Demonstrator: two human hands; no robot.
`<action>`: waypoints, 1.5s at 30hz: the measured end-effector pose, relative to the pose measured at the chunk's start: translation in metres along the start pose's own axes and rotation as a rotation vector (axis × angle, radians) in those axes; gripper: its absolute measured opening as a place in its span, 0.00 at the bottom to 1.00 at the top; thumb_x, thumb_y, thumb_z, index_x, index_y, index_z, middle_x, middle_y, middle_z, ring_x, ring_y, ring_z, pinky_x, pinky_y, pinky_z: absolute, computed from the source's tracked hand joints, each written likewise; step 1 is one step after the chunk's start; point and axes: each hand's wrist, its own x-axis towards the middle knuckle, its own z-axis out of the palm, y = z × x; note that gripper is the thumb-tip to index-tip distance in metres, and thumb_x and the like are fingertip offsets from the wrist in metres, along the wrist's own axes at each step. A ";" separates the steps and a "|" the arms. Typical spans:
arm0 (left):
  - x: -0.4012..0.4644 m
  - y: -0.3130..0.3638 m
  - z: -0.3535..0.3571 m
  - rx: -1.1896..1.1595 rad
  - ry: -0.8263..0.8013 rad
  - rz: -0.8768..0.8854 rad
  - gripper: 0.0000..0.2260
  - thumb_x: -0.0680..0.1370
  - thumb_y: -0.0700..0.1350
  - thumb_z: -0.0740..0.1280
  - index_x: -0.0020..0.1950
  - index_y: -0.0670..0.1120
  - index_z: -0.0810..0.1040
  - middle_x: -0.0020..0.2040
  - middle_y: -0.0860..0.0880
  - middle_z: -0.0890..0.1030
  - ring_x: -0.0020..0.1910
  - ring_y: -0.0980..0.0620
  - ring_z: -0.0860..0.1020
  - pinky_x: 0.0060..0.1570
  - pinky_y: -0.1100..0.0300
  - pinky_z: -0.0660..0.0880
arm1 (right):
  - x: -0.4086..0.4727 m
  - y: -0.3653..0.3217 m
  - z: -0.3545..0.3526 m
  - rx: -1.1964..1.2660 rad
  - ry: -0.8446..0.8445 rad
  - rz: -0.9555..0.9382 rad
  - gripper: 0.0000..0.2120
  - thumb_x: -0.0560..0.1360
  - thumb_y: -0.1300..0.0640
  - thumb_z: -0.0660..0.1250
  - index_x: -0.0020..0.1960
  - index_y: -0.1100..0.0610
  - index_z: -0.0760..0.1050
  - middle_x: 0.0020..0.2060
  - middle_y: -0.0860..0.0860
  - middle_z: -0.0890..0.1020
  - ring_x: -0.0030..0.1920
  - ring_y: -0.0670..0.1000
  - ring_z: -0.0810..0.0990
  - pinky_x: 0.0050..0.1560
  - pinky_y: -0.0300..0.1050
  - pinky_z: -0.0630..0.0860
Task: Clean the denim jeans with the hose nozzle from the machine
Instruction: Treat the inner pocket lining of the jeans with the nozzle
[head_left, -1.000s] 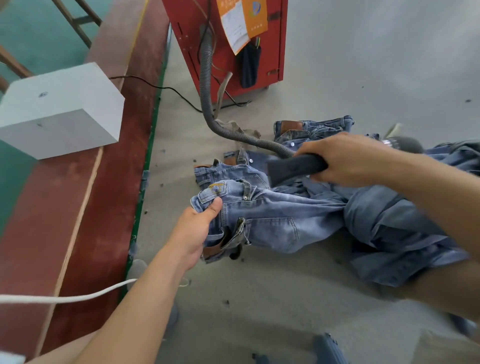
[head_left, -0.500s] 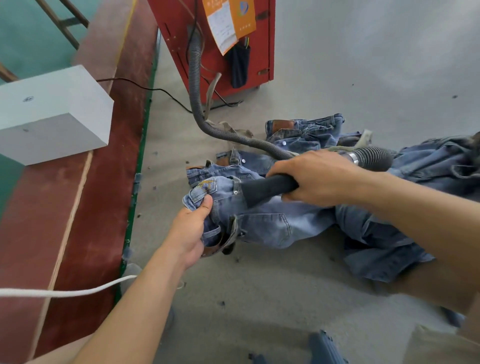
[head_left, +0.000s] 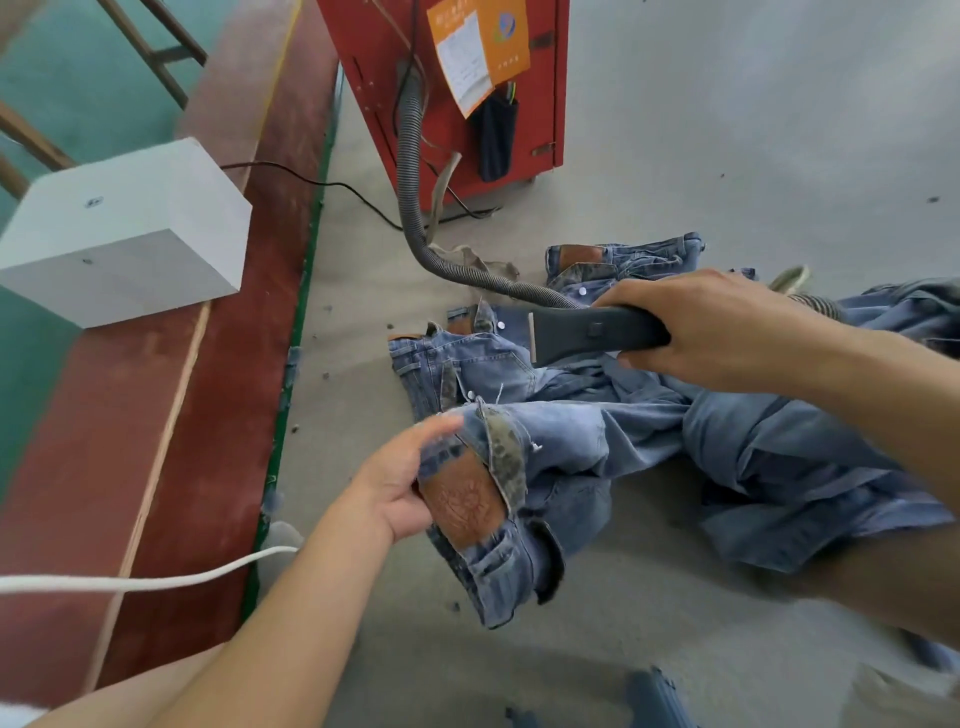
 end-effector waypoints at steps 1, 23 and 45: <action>0.008 -0.009 -0.003 0.057 0.156 -0.008 0.07 0.80 0.42 0.70 0.54 0.39 0.84 0.44 0.39 0.87 0.40 0.43 0.85 0.41 0.48 0.84 | 0.000 0.000 0.001 0.005 0.000 -0.004 0.19 0.76 0.44 0.73 0.63 0.33 0.70 0.43 0.40 0.81 0.41 0.47 0.77 0.43 0.51 0.74; 0.025 -0.038 -0.018 1.439 1.001 0.867 0.11 0.69 0.49 0.80 0.48 0.54 0.84 0.66 0.44 0.71 0.66 0.38 0.66 0.63 0.40 0.66 | 0.004 -0.005 0.003 -0.022 -0.041 -0.030 0.16 0.78 0.45 0.70 0.63 0.35 0.70 0.43 0.38 0.80 0.40 0.45 0.77 0.44 0.54 0.78; 0.005 0.008 0.043 -0.196 -0.114 0.334 0.12 0.86 0.44 0.59 0.63 0.40 0.77 0.58 0.37 0.81 0.54 0.40 0.81 0.51 0.46 0.83 | -0.026 -0.031 -0.021 -0.088 -0.170 -0.094 0.22 0.67 0.20 0.53 0.51 0.32 0.69 0.37 0.33 0.79 0.35 0.39 0.79 0.32 0.40 0.71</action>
